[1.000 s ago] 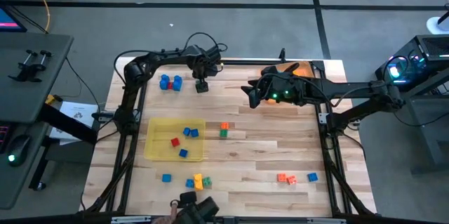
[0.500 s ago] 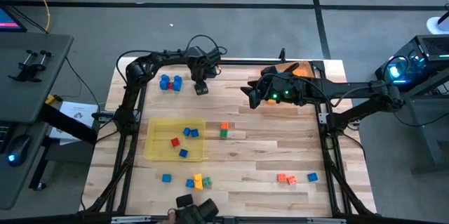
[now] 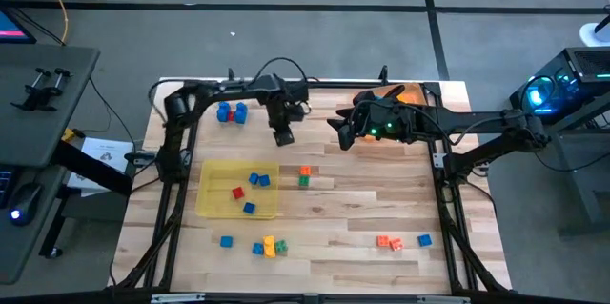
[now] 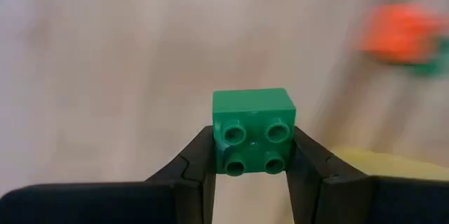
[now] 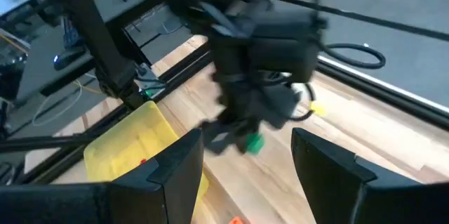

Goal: Sort blocks by size
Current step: Put the small 4 stud green game piece into the yellow bin, then put the large blue 2 stud game piece into the orange bin

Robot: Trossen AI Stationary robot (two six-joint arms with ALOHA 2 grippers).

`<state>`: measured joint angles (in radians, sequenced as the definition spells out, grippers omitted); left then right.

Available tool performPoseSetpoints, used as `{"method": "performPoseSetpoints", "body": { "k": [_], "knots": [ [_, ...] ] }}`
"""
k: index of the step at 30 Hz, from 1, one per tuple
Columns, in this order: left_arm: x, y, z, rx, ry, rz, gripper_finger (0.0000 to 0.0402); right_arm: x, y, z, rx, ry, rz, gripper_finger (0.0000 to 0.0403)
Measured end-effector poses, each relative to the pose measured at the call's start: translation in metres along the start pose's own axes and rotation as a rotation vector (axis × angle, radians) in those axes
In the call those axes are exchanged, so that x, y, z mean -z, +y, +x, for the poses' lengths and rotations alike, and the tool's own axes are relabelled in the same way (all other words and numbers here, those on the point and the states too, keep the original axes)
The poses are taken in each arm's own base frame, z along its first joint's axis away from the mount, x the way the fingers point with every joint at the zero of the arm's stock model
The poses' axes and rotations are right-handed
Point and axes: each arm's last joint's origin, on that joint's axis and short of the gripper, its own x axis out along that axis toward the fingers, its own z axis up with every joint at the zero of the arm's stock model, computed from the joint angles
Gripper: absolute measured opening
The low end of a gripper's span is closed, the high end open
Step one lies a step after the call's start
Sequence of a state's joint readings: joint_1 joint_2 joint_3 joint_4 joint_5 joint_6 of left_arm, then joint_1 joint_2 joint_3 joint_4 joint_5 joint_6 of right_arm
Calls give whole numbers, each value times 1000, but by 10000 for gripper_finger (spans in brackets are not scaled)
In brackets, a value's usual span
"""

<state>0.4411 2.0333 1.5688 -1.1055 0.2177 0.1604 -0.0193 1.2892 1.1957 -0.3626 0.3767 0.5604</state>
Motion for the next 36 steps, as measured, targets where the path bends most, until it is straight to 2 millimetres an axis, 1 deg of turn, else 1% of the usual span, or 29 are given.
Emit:
{"method": "performPoseSetpoints", "body": {
  "k": [3, 5, 7, 8, 10, 11, 13, 16, 19, 21, 23, 25, 27, 32, 34, 36],
  "knots": [
    [7, -47, -31, 49, -95, 136, 91, 0, 0, 0, 1, 0, -34, 211],
    [22, -77, -52, 53, -155, 234, 91, 0, 0, 0, 2, 1, -56, 211],
    [44, -103, -69, 61, -196, 293, 91, 0, 0, 0, 3, 3, -75, 211],
    [56, -115, -75, 58, -210, 300, 91, 1, -1, 0, 5, 7, -88, 211],
    [82, -131, -81, 28, -244, 275, 91, 1, -1, 0, 9, 14, -105, 211],
    [97, -138, -81, 9, -255, 246, 91, 2, -1, 0, 11, 17, -117, 211],
    [125, -146, -76, -19, -266, 168, 91, 2, -1, 0, 11, 19, -133, 211],
    [167, -152, -60, -47, -259, 24, 91, 2, -1, 0, 12, 19, -141, 211],
    [203, -150, -38, -55, -217, -112, 91, 2, -1, 0, 12, 19, -141, 211],
    [221, -147, -24, -59, -186, -193, 91, 2, -1, 0, 12, 19, -141, 211],
    [231, -142, -14, -65, -170, -283, 105, 2, -1, 0, 12, 18, -141, 211],
    [236, -138, -10, -67, -165, -361, 134, 2, -1, 0, 12, 18, -140, 211],
    [236, -136, -9, -66, -168, -417, 171, 2, -1, 0, 11, 17, -140, 211],
    [233, -130, -10, -58, -169, -448, 251, 2, -1, 0, 14, 16, -124, 211],
    [229, -123, -12, -65, -182, -500, 274, 2, -1, 0, 14, 16, -121, 211],
    [222, -113, -20, -92, -240, -575, 286, 2, -1, 0, 14, 15, -121, 211]
  ]
}}
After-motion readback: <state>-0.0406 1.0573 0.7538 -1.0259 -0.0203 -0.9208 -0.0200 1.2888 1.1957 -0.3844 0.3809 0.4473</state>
